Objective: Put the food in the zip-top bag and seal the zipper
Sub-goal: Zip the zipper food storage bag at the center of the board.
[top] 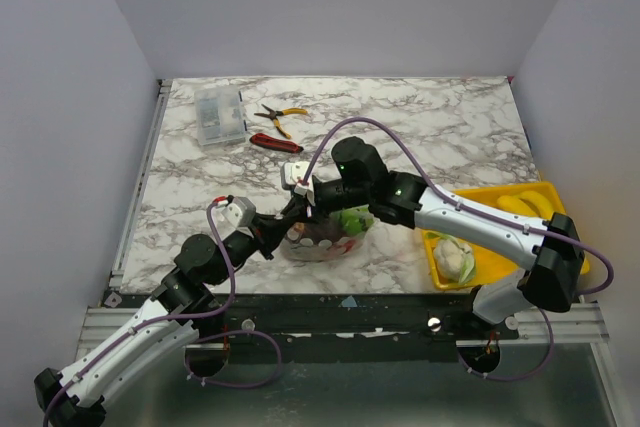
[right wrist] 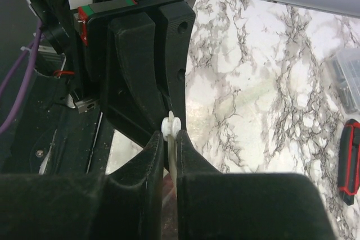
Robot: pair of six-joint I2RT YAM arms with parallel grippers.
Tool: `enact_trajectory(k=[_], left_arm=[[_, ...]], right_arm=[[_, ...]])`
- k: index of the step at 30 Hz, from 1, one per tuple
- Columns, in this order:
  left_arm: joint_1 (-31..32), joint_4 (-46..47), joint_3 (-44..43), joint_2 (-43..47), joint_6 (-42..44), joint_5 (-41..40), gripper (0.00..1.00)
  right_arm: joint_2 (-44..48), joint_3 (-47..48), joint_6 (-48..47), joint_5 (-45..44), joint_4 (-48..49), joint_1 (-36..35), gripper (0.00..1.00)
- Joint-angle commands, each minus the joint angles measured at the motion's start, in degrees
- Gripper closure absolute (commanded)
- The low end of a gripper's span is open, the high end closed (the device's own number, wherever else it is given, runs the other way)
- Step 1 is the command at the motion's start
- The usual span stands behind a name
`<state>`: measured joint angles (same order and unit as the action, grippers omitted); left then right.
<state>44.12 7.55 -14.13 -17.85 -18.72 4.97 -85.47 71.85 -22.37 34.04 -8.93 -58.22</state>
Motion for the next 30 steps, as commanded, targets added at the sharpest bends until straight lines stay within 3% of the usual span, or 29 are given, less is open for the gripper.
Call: enact_trajectory(k=[1,4,9,11,13,15,18,20,23,30], left_arm=[[0.2,2.3,-0.4,0.0,-0.5,2.8,1.0],[0.2,1.3,-0.7,0.2,-0.7,2.8,0.99],[0.2,0.8,0.3,1.8,-1.7,2.1,0.69],[0.2,1.3,0.8,2.5,-2.1,2.0,0.62],[0.2,1.9,1.2,3.2,-2.4,2.3,0.61],[0.2,1.9,1.3,3.4,-2.2,2.2,0.66],[0.2,1.4,1.0,3.2,-1.8,1.7,0.86],[0.2,1.2,0.7,3.2,-1.8,1.2,0.95],[0.3,1.1,0.6,3.8,-1.7,1.7,1.0],[0.2,2.2,3.1,8.2,-3.6,-2.2,1.0]], right_arm=[[-1.3,2.1,-1.0,1.3,1.7,-0.9,0.99],[-0.4,0.8,-0.4,-0.2,2.4,-0.9,1.0],[0.4,-0.8,0.9,3.0,3.4,0.1,1.0],[0.7,-1.1,1.6,4.1,3.9,0.6,1.0],[1.1,-1.8,2.8,5.5,5.2,1.2,1.0],[1.2,-2.1,3.1,6.2,5.7,1.5,1.0],[0.8,-1.7,3.6,6.8,5.5,1.5,1.0],[0.7,-1.7,3.9,5.9,5.7,1.5,1.0],[1.0,-2.5,4.1,2.3,6.2,1.5,1.0],[5.3,-7.9,4.4,-2.8,6.9,2.9,1.0]])
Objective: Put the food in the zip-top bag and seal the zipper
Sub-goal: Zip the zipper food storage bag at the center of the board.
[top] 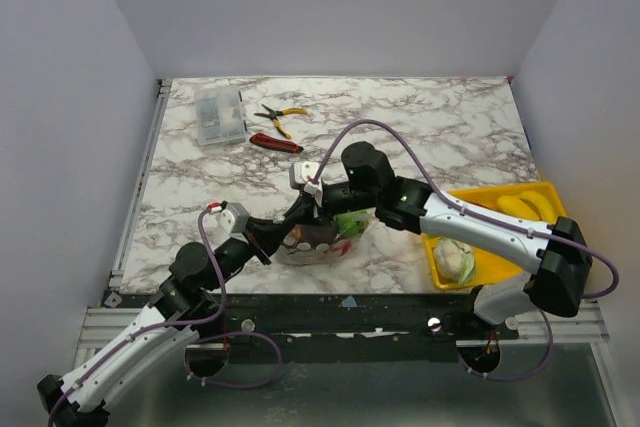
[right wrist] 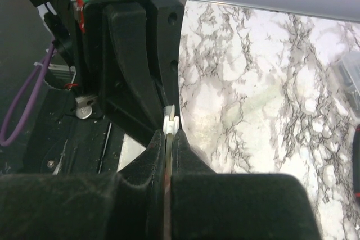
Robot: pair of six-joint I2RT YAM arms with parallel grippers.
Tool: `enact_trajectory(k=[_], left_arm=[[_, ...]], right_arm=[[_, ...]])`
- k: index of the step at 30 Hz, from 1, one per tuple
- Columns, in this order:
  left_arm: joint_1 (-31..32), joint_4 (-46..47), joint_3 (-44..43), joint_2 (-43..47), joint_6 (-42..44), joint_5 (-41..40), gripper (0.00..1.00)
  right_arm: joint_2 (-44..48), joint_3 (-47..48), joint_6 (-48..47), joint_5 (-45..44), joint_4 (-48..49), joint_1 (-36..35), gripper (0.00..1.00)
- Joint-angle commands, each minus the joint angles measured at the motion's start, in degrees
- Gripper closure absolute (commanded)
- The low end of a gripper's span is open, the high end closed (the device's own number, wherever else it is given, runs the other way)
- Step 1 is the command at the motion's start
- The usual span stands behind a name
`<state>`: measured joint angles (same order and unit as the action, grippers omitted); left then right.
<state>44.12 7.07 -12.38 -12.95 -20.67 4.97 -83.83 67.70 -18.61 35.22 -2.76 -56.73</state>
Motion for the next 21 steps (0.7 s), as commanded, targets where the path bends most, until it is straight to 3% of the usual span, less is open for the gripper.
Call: enact_trajectory(k=[1,7,13,21], left_arm=[[0.2,2.7,1.7,3.9,-1.9,-2.5,1.0],[0.2,2.1,2.3,5.3,-2.2,-3.2,1.0],[0.2,0.7,1.4,6.2,-2.0,-4.5,1.0],[0.2,-3.4,-0.9,9.5,-1.2,-16.4,1.0]], right_arm=[[4.7,-5.1,0.8,-4.0,1.1,1.9,1.0],[9.7,-12.4,2.9,-4.0,4.5,3.6,1.0],[14.5,-16.1,3.0,-9.7,4.0,4.6,1.0],[22.3,-21.4,1.1,-11.7,-0.4,8.5,1.0]])
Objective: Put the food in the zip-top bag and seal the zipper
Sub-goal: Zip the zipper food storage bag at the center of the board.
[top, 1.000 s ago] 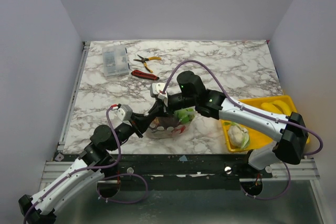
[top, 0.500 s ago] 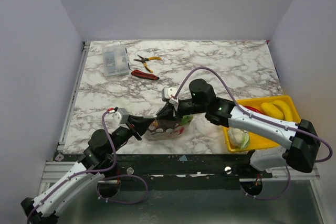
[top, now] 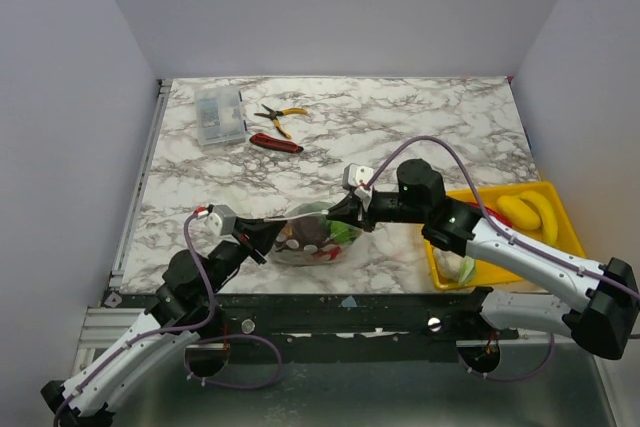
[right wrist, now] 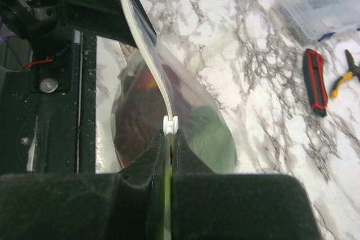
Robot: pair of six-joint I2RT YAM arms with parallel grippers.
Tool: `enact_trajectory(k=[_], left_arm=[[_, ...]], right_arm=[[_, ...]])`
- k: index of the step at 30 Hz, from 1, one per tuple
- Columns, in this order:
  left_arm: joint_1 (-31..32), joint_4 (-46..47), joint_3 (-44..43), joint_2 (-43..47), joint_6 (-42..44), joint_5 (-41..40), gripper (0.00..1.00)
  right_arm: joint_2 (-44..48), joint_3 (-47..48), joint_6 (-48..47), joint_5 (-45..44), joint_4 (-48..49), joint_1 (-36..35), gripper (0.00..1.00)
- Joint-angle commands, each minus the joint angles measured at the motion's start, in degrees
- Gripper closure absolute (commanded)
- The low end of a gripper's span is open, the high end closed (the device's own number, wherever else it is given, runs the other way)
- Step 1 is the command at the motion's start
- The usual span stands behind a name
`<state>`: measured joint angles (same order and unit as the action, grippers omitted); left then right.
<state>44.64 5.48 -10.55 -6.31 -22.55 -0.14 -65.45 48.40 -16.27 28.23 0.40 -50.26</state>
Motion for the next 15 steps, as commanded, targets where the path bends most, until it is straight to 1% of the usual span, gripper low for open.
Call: enact_trajectory(k=[1,6,15], left_arm=[[-0.4,-2.4,-3.1,3.5,1.2,-12.6,1.0],[-0.4,-7.1,-5.5,6.1,3.4,-19.5,1.0],[-0.4,-11.6,-5.6,11.8,4.3,-26.2,1.0]], right_arm=[[4.5,-2.4,-1.3,-5.3,-3.9,2.2,1.0],[6.4,-4.1,-1.0,-6.5,-4.4,2.5,1.0],[7.7,-5.9,0.2,-7.2,-4.4,2.5,1.0]])
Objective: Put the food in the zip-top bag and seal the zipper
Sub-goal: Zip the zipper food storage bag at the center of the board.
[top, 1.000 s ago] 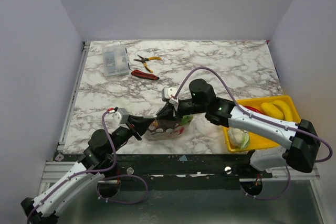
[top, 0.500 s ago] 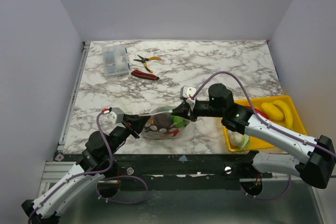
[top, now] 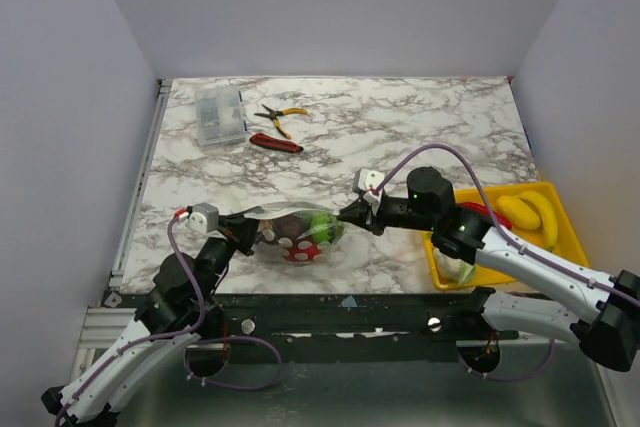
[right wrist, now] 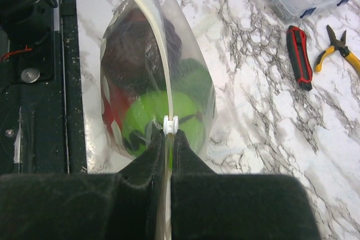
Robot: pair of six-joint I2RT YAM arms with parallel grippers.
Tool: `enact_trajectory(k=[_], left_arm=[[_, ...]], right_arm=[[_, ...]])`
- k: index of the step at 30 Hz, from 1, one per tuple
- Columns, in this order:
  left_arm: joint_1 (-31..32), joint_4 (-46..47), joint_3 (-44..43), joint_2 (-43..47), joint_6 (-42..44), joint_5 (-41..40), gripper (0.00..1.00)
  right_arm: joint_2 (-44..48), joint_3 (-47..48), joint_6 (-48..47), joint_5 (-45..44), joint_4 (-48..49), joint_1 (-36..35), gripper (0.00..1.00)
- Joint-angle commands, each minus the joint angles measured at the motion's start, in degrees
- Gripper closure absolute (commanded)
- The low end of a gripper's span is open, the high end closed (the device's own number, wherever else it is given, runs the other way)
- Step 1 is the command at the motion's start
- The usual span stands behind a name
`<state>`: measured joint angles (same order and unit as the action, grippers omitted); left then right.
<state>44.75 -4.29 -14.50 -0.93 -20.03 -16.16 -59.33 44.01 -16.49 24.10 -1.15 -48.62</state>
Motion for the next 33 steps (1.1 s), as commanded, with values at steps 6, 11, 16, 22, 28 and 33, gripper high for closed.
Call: enact_trajectory(k=[6,11,16,22,28,33], left_arm=[[-0.5,-3.7,-1.4,9.8,2.0,-13.4,1.0],[-0.5,-5.3,-1.8,11.1,2.6,-14.7,1.0],[-0.6,-5.5,-1.7,11.7,2.6,-15.0,1.0],[-0.5,-5.9,-1.9,12.1,3.1,-15.5,1.0],[-0.5,-7.3,-2.4,13.5,4.1,-16.8,1.0],[-0.5,-8.1,-2.6,14.5,4.3,-17.3,1.0]], right_arm=[[2.5,-2.4,0.8,-3.5,-3.2,0.9,1.0],[2.5,-2.7,0.9,-3.0,-3.2,0.9,1.0],[2.1,-2.9,0.8,-2.5,-3.5,0.9,1.0],[2.3,-3.2,1.0,-1.9,-3.6,0.9,1.0],[2.7,-3.5,1.3,-2.7,-4.1,0.9,1.0],[2.7,-3.5,1.3,-2.5,-4.4,0.9,1.0]])
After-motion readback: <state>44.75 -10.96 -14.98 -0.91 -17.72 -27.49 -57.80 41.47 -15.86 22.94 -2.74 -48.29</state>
